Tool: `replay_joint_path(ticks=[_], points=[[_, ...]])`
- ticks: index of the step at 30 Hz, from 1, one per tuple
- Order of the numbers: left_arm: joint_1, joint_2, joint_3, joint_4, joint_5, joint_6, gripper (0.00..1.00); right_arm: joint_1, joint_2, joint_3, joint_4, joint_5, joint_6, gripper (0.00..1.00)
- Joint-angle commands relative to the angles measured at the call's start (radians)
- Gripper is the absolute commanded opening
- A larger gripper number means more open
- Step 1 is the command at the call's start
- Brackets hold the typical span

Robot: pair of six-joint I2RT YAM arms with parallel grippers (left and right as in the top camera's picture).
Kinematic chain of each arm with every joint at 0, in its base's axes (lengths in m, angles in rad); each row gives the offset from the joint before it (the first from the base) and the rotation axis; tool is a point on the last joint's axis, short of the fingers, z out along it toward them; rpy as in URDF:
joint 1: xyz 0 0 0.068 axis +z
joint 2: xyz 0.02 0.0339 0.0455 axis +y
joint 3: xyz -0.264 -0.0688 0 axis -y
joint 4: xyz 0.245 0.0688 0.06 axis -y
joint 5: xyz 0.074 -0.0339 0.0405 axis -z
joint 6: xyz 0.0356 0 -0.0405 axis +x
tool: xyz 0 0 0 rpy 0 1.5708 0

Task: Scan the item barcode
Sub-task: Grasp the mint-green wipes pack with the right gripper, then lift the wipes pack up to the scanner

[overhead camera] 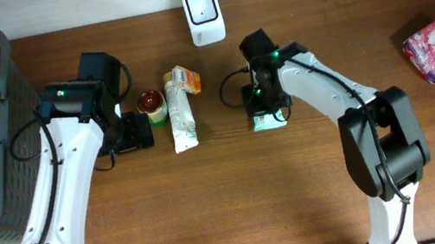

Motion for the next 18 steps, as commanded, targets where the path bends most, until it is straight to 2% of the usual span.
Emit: replay_joint_path(ticks=[1, 4, 6, 8, 14, 18], points=[[0.003, -0.015, -0.005, -0.001, -0.007, -0.010, 0.99, -0.003, -0.013, -0.031, 0.001, 0.013, 0.008, 0.04], [0.003, -0.015, -0.005, -0.001, -0.007, -0.010, 0.99, -0.003, -0.018, 0.072, -0.091, 0.014, 0.006, 0.04], [0.003, -0.015, -0.005, -0.001, -0.007, -0.010, 0.99, -0.003, -0.018, 0.210, -0.179, 0.030, -0.026, 0.04], [0.003, -0.015, -0.005, -0.001, -0.007, -0.010, 0.99, -0.003, -0.018, 0.254, -0.185, 0.082, -0.026, 0.05], [0.003, -0.015, -0.005, -0.001, -0.007, -0.010, 0.99, -0.003, 0.001, 0.211, -0.169, 0.148, -0.018, 0.05], [0.003, -0.015, -0.005, -0.001, -0.007, -0.010, 0.99, 0.001, 0.057, 0.096, -0.103, 0.083, -0.010, 0.05]])
